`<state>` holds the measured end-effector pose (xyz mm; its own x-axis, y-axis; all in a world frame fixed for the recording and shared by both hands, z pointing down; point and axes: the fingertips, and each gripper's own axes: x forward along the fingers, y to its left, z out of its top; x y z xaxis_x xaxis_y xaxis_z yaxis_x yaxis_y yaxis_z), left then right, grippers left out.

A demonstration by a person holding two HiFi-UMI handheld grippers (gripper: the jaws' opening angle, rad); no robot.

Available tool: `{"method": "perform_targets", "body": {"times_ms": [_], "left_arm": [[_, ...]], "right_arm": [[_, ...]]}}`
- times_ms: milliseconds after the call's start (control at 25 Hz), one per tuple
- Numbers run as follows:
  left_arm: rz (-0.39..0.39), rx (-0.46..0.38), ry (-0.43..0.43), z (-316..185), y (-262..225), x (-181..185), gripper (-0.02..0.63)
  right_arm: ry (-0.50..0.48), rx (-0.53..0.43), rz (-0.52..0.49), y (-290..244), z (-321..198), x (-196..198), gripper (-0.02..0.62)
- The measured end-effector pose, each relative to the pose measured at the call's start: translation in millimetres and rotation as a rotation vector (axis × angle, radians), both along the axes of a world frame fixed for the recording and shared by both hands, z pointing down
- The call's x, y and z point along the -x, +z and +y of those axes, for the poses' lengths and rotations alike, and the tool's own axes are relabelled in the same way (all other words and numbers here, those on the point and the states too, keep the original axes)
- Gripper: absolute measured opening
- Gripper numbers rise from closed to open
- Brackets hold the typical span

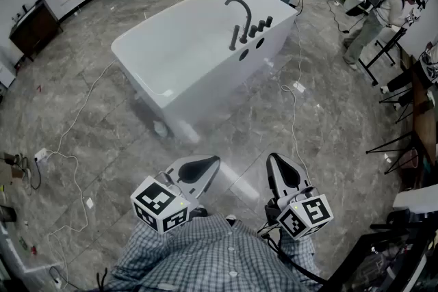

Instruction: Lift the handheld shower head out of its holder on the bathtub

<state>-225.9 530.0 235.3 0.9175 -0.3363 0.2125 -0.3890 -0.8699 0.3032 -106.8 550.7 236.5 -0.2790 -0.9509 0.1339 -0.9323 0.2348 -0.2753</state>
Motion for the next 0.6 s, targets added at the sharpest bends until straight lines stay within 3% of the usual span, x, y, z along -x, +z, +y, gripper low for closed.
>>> {"method": "perform_targets", "body": {"times_ms": [600], "left_arm": [[-0.004,0.001,-0.003,13,0,-10,-0.002]], "right_arm": [[0.015,-0.012,-0.011,-3,14,-13,0.018]]}}
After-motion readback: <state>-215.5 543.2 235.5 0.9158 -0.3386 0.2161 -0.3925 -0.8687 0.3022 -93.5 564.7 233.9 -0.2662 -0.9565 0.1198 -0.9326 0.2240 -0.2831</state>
